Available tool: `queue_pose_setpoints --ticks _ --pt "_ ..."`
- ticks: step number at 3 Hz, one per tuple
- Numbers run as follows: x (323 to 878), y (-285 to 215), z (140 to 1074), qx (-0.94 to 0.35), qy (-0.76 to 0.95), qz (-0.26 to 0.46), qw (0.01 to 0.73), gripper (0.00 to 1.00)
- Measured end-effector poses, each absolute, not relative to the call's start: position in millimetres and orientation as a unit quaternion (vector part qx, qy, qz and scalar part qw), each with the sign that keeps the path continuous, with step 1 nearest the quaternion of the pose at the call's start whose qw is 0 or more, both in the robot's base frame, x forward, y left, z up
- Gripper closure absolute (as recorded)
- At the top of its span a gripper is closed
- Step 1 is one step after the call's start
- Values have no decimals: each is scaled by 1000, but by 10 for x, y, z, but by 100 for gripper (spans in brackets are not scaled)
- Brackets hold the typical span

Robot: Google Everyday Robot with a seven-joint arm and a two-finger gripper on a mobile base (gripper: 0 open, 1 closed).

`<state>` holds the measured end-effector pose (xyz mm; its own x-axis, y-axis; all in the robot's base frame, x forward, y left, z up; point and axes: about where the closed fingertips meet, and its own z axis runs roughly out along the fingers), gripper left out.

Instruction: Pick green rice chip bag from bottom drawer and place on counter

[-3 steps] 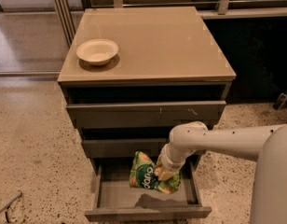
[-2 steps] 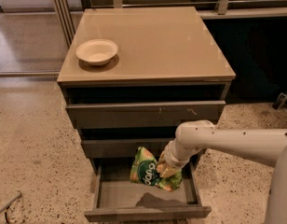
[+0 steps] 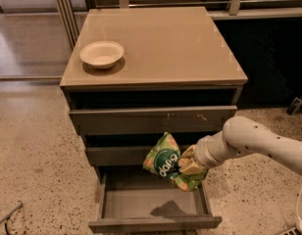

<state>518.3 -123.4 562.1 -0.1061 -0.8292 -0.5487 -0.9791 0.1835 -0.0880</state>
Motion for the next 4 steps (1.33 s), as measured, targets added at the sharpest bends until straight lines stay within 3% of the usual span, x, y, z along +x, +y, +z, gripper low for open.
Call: queue_pose_setpoints --ticks 3,4 --pt "5153 -1310 5771 -588 746 166 265 100" --pt "5165 -1200 6280 -577 750 168 276 100"
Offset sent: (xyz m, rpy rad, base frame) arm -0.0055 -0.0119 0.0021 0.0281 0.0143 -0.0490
